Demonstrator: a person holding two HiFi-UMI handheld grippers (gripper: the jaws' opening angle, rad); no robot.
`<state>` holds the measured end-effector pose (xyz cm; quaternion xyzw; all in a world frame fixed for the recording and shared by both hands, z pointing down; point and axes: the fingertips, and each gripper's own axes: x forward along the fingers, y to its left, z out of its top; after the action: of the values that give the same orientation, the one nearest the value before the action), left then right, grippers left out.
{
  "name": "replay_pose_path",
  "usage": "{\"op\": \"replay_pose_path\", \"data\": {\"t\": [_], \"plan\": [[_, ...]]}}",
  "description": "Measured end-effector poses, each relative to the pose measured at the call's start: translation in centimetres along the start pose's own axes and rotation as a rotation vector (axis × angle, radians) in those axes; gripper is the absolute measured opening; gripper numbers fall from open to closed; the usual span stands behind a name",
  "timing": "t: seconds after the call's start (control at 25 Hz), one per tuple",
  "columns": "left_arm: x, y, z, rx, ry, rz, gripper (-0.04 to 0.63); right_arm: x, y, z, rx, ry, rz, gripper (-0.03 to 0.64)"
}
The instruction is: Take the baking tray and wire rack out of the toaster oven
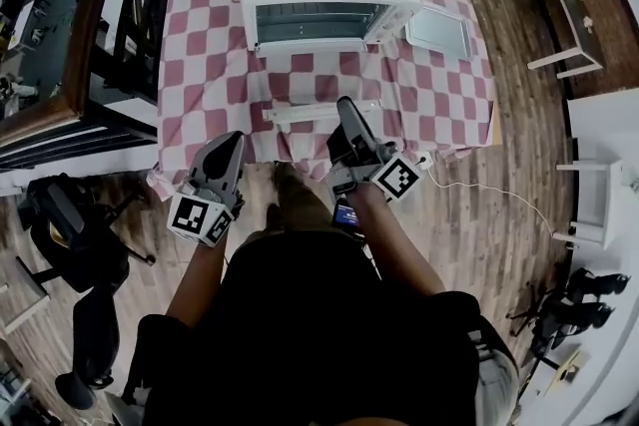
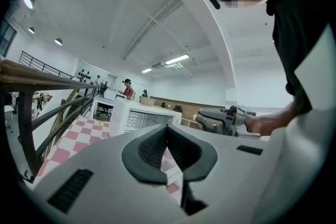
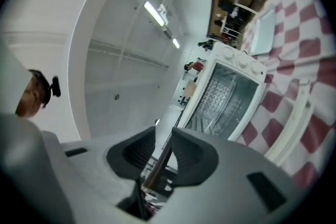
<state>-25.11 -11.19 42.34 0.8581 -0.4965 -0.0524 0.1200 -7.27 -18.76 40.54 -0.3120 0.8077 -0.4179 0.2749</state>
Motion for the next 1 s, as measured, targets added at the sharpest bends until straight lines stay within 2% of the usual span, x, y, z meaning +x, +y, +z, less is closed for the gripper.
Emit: {"op": "replay_pose_path", "data": {"t": [0.08, 0.2, 0.4, 0.68, 1.0], "plan": [[2.0, 1.7, -0.1, -0.017, 0.010, 0.012, -0.011, 2.4, -3.5, 1.2, 0.118, -0.029, -0.021, 0.089], [5.4, 4.1, -0.3, -0.007, 0.036, 0.026, -0.011, 6.6, -8.7, 2.6, 0.198, -0.029, -0.054, 0.091], [9.6, 7.6, -1.8, -0.016, 0.105, 0.033, -0.011, 11.8, -18.1, 3.0, 0.360, -0.056, -0.184, 0.100], [13.5, 11.7, -4.1, -0.065, 0.158, 0.082, -0.011, 18.4, -25.3, 3.1, 0.414, -0.041, -0.249, 0.103], [14.9, 13.5, -4.1, -0.077, 0.172, 0.107, -0.011, 21.9, -27.5, 4.3, 0.433, -0.062, -0.235, 0.095]]}}
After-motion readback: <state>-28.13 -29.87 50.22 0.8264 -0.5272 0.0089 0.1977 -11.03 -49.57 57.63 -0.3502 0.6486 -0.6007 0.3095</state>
